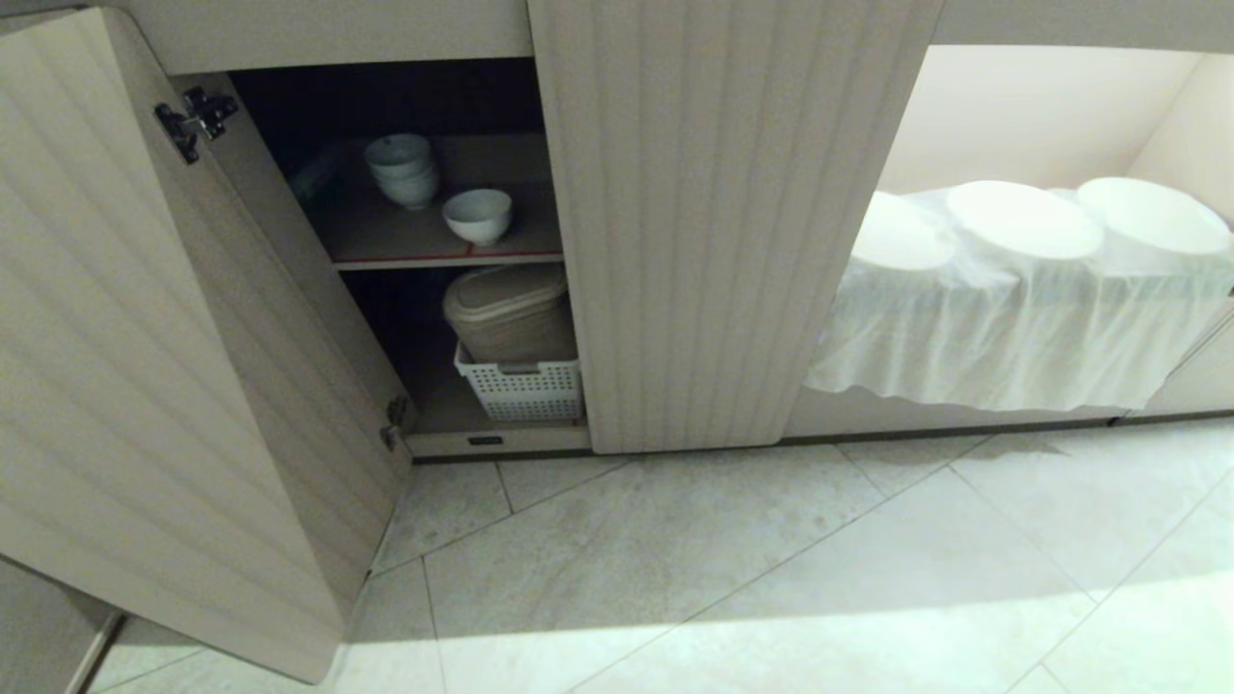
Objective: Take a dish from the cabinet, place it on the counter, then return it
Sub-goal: Close the cabinet door
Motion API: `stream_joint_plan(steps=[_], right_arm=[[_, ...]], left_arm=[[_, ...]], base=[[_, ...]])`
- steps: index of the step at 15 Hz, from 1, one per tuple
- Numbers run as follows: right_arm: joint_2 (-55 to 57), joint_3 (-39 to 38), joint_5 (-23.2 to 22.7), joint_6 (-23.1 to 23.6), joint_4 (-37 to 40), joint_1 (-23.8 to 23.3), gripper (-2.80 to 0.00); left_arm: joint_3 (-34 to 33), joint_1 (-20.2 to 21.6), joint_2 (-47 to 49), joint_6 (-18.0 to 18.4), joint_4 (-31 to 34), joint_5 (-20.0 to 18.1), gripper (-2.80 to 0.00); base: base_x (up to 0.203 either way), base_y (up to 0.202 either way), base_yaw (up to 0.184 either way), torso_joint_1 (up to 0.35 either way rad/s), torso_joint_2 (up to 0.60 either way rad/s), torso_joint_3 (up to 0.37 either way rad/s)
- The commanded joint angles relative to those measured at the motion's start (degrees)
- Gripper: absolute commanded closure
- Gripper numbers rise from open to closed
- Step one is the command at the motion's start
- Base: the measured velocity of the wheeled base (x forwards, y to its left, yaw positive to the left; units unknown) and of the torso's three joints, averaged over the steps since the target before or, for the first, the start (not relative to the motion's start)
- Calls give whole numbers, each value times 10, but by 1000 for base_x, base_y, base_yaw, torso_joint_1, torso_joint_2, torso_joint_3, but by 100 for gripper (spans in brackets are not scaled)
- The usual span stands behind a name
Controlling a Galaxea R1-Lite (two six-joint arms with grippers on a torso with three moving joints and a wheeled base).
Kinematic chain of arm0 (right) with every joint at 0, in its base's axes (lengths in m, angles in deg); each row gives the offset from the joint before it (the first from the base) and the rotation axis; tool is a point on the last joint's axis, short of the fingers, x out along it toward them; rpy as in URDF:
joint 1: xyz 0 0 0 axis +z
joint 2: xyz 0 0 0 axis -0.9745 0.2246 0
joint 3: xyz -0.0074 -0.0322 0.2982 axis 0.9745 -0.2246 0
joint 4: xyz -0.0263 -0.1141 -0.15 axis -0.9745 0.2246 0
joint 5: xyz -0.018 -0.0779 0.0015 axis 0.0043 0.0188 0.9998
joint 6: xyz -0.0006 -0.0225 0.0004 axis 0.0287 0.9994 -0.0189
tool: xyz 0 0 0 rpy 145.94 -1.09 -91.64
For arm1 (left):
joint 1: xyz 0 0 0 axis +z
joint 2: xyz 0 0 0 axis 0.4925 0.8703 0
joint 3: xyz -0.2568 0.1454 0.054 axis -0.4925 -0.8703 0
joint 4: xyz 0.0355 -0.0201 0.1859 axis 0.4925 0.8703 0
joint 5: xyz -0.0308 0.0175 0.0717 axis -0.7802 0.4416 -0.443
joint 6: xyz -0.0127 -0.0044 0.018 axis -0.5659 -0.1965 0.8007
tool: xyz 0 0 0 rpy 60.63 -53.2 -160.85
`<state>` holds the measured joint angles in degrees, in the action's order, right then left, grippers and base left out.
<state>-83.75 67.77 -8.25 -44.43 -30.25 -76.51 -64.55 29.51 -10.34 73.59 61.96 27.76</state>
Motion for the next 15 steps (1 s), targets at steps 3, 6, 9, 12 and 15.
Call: stream_joint_plan(steps=[3, 6, 9, 12, 15], right_arm=[[1, 0, 0, -1, 0, 0, 0], [1, 0, 0, -1, 0, 0, 0], [1, 0, 0, -1, 0, 0, 0], [1, 0, 0, -1, 0, 0, 0], [1, 0, 0, -1, 0, 0, 0]], left_arm=[[0, 0, 0, 0, 0, 0, 0], [0, 0, 0, 0, 0, 0, 0], [0, 0, 0, 0, 0, 0, 0], [0, 0, 0, 0, 0, 0, 0], [0, 0, 0, 0, 0, 0, 0]], base=[[0, 183, -3, 2, 0, 2], [0, 197, -1, 3, 4, 5], [0, 194, -1, 1, 2, 4], [0, 194, -3, 4, 6, 4], [0, 195, -3, 3, 0, 4]])
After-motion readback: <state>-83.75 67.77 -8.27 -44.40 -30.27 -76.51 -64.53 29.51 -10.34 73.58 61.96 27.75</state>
